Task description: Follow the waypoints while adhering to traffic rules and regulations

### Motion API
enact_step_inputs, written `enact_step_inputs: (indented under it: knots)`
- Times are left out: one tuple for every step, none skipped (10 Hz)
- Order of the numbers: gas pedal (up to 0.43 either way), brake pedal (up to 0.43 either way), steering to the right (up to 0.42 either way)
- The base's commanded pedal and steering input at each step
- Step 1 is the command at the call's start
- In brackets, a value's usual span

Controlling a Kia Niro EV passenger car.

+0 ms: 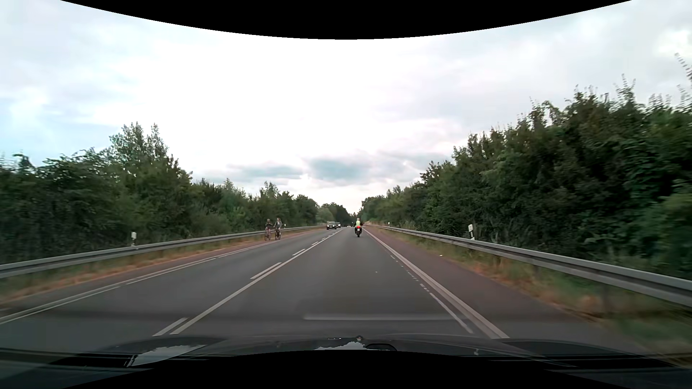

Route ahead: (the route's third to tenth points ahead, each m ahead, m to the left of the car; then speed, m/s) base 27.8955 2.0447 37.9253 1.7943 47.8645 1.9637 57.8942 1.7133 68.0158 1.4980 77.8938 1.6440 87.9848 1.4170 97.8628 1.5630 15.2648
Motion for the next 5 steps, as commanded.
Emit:
enact_step_inputs:
  knots:
    - [0.311, 0.000, -0.001]
    - [0.311, 0.000, -0.001]
    - [0.311, 0.000, -0.001]
    - [0.299, 0.000, -0.001]
    - [0.299, 0.000, -0.001]
